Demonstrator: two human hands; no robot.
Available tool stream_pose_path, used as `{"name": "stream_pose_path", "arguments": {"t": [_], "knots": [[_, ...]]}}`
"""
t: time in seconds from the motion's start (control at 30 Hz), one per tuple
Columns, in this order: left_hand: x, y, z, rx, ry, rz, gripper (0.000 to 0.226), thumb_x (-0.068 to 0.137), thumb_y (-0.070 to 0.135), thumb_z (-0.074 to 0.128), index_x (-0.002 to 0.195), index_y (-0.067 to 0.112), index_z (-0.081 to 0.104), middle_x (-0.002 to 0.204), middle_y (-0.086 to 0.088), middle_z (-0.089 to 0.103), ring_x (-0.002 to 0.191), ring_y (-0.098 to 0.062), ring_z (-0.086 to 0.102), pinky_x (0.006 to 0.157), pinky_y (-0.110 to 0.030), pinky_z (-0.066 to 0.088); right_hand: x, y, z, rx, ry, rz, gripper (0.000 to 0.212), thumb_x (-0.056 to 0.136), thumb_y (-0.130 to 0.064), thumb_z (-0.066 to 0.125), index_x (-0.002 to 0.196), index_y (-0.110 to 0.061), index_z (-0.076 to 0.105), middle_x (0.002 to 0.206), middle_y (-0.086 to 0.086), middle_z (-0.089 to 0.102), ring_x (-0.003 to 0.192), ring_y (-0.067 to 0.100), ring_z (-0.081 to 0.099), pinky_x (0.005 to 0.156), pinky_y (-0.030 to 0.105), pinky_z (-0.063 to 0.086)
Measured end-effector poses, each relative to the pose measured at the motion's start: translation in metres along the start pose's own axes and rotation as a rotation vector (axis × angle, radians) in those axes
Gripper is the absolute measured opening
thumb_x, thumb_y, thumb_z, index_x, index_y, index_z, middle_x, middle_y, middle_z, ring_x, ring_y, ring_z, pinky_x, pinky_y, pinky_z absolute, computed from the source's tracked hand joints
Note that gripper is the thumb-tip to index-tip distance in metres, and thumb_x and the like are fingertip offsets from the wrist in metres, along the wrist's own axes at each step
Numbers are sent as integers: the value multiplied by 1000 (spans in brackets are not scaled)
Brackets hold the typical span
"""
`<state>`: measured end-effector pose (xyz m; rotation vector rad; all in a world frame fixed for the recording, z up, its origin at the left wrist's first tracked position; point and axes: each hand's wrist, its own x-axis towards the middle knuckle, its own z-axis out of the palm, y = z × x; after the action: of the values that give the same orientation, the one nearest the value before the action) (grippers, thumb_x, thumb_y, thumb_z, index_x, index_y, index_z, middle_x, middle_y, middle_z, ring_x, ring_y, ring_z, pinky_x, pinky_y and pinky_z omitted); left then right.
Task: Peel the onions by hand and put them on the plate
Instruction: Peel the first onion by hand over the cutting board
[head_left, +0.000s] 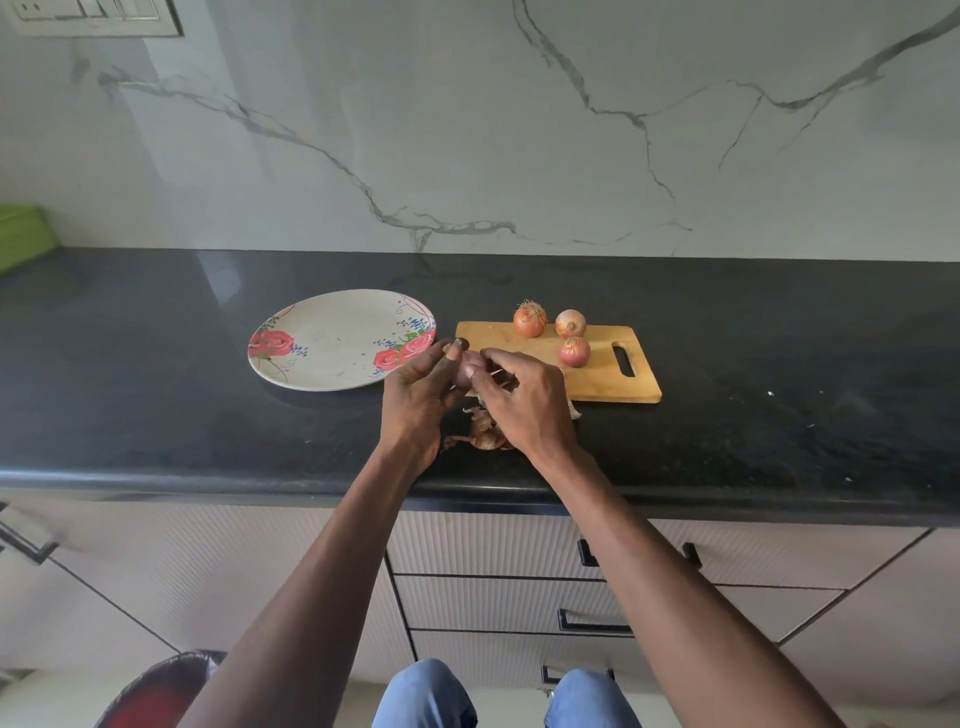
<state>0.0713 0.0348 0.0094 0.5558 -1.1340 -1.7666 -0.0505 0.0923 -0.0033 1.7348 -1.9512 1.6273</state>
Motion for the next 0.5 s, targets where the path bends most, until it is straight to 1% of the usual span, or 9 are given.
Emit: {"name": "stream_pose_path", "arguments": {"t": [0.07, 0.13, 0.2, 0.27, 0.3, 0.37, 0.4, 0.43, 0.5], "knots": [[1, -1, -2, 25, -17, -8, 18, 101, 14, 57, 101, 8, 75, 99, -11, 75, 94, -21, 70, 84, -32, 61, 0, 0, 1, -18, -29, -22, 29, 94, -38, 63, 95, -12, 75, 86, 0, 74, 79, 12, 66, 68, 38, 54], [1, -2, -1, 48, -29, -21, 25, 103, 22, 54, 105, 5, 72, 101, -16, 73, 97, -25, 69, 86, -34, 60, 0, 2, 2, -9, 0, -17, 29, 93, -35, 64, 83, -10, 73, 73, 1, 69, 67, 14, 61, 60, 40, 50], [1, -2, 0, 33, -23, -37, 31, 106, 26, 49, 105, 2, 69, 102, -19, 71, 96, -25, 69, 87, -35, 60, 0, 2, 2, 12, 10, -5, 29, 93, -34, 65, 75, -12, 69, 67, -2, 65, 63, 15, 58, 57, 41, 47], [2, 0, 1, -38, 5, -42, 28, 108, 17, 43, 107, 2, 66, 110, -20, 70, 97, -27, 70, 86, -37, 59, 0, 1, 3, 31, 8, 6, 24, 93, -33, 67, 79, -14, 69, 69, -2, 66, 63, 13, 59, 58, 37, 50], [3, 1, 1, -78, 25, -44, 25, 107, 8, 40, 110, 1, 64, 112, -21, 70, 98, -29, 70, 86, -38, 58, -1, 0, 3, 36, 26, 5, 19, 92, -32, 68, 86, -14, 72, 74, 0, 70, 66, 11, 63, 61, 33, 53], [4, 2, -1, -117, 58, -41, 27, 100, -4, 35, 107, 1, 60, 107, -22, 70, 96, -31, 70, 85, -40, 59, -2, -3, 1, 31, 82, -4, 27, 90, -29, 72, 109, -10, 74, 92, 4, 76, 79, 10, 70, 70, 28, 58], [4, 2, -3, -111, 66, -30, 27, 99, -6, 34, 101, 2, 60, 100, -21, 70, 94, -32, 71, 84, -40, 60, -2, -2, 1, 40, 88, -23, 28, 90, -27, 72, 111, -9, 74, 97, 5, 76, 83, 11, 70, 73, 29, 59], [3, 2, -3, -98, 76, -16, 27, 101, -4, 34, 95, 3, 59, 95, -20, 69, 91, -32, 70, 82, -39, 61, -2, -4, 1, 54, 80, -50, 24, 90, -25, 73, 108, -9, 75, 96, 4, 76, 84, 11, 70, 72, 32, 59], [3, 2, -3, -98, 96, -18, 24, 105, 4, 38, 95, 4, 60, 95, -19, 69, 90, -31, 71, 77, -37, 63, -2, -5, 1, 55, 69, -79, 18, 90, -24, 73, 102, -10, 76, 92, 3, 76, 82, 12, 69, 70, 36, 58]]}}
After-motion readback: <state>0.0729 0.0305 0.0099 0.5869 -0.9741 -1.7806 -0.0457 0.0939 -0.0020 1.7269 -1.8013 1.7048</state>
